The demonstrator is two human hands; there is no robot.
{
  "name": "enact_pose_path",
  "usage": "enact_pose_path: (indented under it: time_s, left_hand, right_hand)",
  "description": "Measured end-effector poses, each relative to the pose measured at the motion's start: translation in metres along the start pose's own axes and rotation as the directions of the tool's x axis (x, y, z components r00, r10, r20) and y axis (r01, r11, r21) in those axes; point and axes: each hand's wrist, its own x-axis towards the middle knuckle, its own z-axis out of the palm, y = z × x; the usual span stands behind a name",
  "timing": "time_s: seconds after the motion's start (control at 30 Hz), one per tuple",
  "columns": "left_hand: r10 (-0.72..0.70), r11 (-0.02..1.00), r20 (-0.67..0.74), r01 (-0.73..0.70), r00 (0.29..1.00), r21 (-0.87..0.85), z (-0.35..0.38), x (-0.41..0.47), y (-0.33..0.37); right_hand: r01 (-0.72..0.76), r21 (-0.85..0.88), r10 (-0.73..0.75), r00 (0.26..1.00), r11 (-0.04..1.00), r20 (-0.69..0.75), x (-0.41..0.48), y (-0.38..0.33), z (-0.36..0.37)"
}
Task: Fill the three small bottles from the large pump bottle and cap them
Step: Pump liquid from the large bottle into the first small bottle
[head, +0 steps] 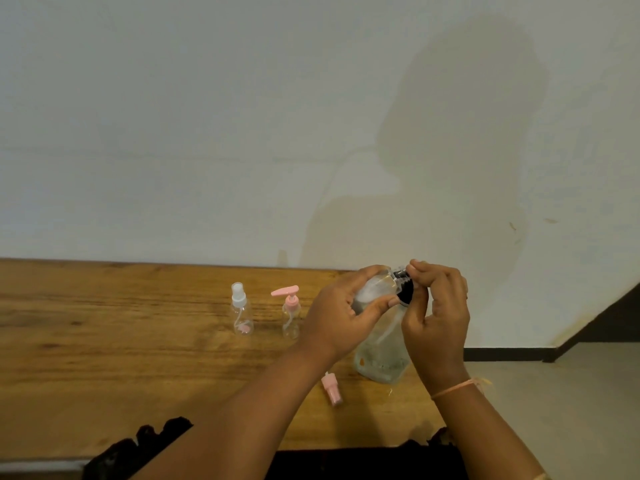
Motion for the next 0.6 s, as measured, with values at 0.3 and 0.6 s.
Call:
enact_pose_path:
  time_s: [0.3,0.6]
  left_hand:
    - [0.050,0.999,-0.015,-0.050,0.999,0.011,-0.002,0.001,0.005]
    - [0.002,1.000,0.016,-0.002,1.000,0.001,-0.001,0.000,-0.001]
  right_hand:
    - [-0.029,-0.016,0.028,0.999,0.999,-0.039,0.005,-0.009,-0.005]
    - [0.029,-0.026,-0.028,1.000,0.999,0.012,-0.002,0.002,-0.002]
